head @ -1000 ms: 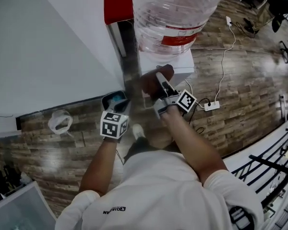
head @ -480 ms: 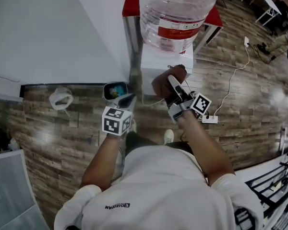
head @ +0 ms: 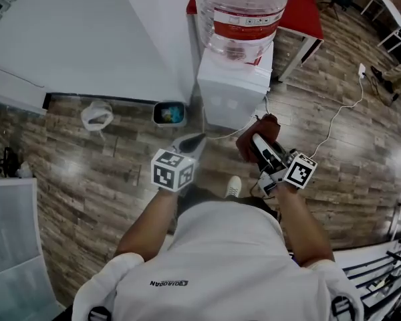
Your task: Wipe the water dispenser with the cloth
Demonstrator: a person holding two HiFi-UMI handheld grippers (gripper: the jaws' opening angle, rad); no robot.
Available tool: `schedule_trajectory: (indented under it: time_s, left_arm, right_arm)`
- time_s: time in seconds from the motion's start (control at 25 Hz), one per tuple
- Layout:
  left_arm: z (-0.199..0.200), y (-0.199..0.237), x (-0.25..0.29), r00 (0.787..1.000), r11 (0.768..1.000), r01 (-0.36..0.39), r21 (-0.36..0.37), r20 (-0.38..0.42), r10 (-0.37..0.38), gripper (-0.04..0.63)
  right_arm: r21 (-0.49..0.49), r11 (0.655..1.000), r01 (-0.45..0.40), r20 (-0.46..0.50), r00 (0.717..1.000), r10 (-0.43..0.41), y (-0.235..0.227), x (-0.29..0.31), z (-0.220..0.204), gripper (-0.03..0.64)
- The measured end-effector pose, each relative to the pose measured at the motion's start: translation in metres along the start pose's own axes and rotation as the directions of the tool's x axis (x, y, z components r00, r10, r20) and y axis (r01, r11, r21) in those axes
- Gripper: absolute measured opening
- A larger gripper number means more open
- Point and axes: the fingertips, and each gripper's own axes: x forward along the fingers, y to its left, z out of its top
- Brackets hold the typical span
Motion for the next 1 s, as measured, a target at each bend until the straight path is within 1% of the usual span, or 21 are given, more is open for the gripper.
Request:
schedule_trajectory:
  time_s: [0.08,0.16,0.2,0.28,0.32,0.4,0.44,0.52,0.6,0.72,0.84,0.92,1.0]
  left_arm:
    - [0.003,-0.009,-0.007,1.0,1.0,0.01,0.009,-0.005,-0.01,-0.011]
    - [0.01,-0.014,-0.014,1.0,0.999,0.019,0.03,-0.004,-0.018,-0.011]
    - [0.014,-0.014,-0.018,1.0,0.999,0.026,0.04,-0.002,-0.026,-0.011]
    - [0.02,-0.013,-0.025,0.999,0.997,0.05,0.06,0.0,-0.05,-0.011]
    - [0.023,-0.011,-0.029,0.998,0.996,0.063,0.07,-0.001,-0.063,-0.011]
    - [0.027,-0.007,-0.034,0.996,0.992,0.09,0.087,-0.005,-0.09,-0.011]
    - [0.029,-0.005,-0.037,0.994,0.99,0.108,0.093,-0.007,-0.108,-0.011]
    - [0.03,-0.003,-0.043,0.988,0.982,0.152,0.113,-0.015,-0.151,-0.011]
    - [0.029,0.001,-0.05,0.983,0.973,0.186,0.14,-0.019,-0.185,-0.011]
    - [0.023,0.016,-0.059,0.977,0.963,0.214,0.161,-0.032,-0.212,-0.011]
    - [0.019,0.027,-0.068,0.973,0.956,0.232,0.18,-0.036,-0.23,-0.011]
    - [0.02,0.033,-0.072,0.973,0.956,0.231,0.182,-0.025,-0.23,-0.011]
    - [0.02,0.036,-0.076,0.974,0.961,0.225,0.16,-0.007,-0.226,-0.011]
  right_arm:
    - [0.003,1.0,0.004,0.0,1.0,-0.004,0.011,-0.009,-0.01,0.055]
    - [-0.012,1.0,0.028,-0.013,1.0,-0.028,0.02,-0.014,-0.019,0.055]
    - [-0.036,0.998,0.054,-0.028,0.998,-0.055,0.022,-0.015,-0.024,0.055]
    - [-0.12,0.984,0.131,-0.061,0.988,-0.139,0.021,-0.014,-0.034,0.055]
    - [-0.173,0.969,0.174,-0.072,0.979,-0.189,0.02,-0.013,-0.038,0.055]
    - [-0.284,0.927,0.246,-0.08,0.957,-0.279,0.02,-0.009,-0.043,0.055]
    - [-0.328,0.905,0.271,-0.075,0.948,-0.311,0.023,-0.007,-0.046,0.055]
    - [-0.381,0.873,0.306,-0.051,0.935,-0.35,0.033,-0.003,-0.053,0.055]
    - [-0.404,0.852,0.333,-0.028,0.927,-0.375,0.044,0.004,-0.062,0.055]
    - [-0.414,0.824,0.386,0.006,0.907,-0.421,0.052,0.014,-0.08,0.055]
    - [-0.41,0.81,0.42,0.03,0.893,-0.448,0.06,0.019,-0.096,0.055]
    - [-0.424,0.801,0.423,0.027,0.89,-0.456,0.065,0.021,-0.101,0.055]
    - [-0.44,0.791,0.424,0.016,0.885,-0.465,0.066,0.021,-0.102,0.055]
